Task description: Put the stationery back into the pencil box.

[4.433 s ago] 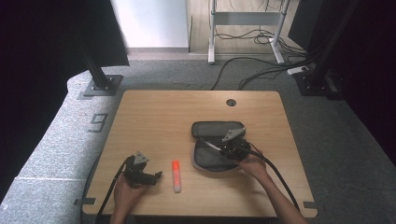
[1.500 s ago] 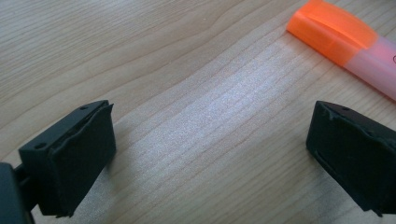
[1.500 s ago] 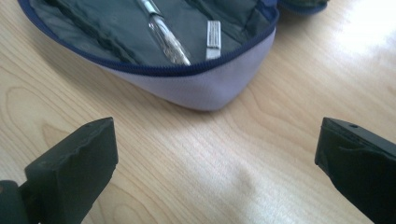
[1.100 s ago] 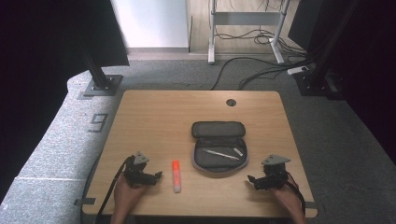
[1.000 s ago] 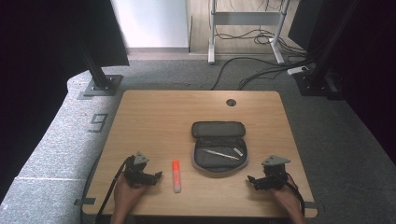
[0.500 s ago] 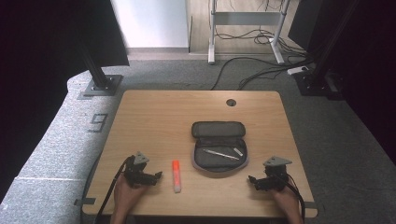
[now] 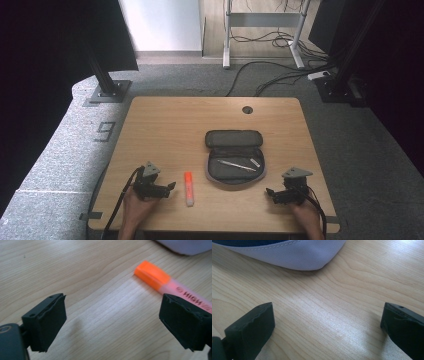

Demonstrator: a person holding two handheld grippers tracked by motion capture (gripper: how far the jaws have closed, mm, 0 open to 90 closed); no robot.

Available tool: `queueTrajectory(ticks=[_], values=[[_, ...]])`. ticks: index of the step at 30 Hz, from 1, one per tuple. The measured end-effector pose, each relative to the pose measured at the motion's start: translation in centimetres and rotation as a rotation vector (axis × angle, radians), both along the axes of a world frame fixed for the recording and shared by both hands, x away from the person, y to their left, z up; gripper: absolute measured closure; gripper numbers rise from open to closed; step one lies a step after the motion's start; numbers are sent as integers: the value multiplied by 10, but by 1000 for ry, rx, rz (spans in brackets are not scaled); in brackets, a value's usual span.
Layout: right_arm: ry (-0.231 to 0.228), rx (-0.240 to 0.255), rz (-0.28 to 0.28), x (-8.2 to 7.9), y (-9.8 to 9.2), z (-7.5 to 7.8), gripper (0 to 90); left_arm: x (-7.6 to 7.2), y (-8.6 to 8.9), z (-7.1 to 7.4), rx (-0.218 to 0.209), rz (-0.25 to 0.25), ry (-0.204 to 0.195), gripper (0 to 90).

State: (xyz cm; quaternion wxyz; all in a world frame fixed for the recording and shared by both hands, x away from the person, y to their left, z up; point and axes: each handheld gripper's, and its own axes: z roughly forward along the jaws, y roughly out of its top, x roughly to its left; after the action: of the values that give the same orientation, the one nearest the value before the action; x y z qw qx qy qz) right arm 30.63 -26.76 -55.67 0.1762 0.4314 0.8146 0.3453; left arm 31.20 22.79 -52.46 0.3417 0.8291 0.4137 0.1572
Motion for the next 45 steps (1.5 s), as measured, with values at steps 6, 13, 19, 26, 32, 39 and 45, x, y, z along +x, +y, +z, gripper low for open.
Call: queueTrajectory(ticks=[6, 13, 19, 26, 32, 39, 45], values=[[0, 0, -5, 0, 0, 0, 0, 0, -10, 7, -9, -31, 9, 95], [0, 0, -6, 0, 0, 0, 0, 2, -25, 13, -5, -61, 6, 105], [0, 0, -6, 0, 0, 0, 0, 4, -39, 14, -9, -84, 2, 140], [0, 0, -6, 0, 0, 0, 0, 4, -55, 8, -18, -113, 12, 145], [0, 0, -6, 0, 0, 0, 0, 3, -64, 2, 4, -118, 15, 147], [0, 0, -6, 0, 0, 0, 0, 0, -71, -8, 46, -120, 30, 150], [0, 0, -6, 0, 0, 0, 0, -2, -74, -16, 69, -109, 44, 166]])
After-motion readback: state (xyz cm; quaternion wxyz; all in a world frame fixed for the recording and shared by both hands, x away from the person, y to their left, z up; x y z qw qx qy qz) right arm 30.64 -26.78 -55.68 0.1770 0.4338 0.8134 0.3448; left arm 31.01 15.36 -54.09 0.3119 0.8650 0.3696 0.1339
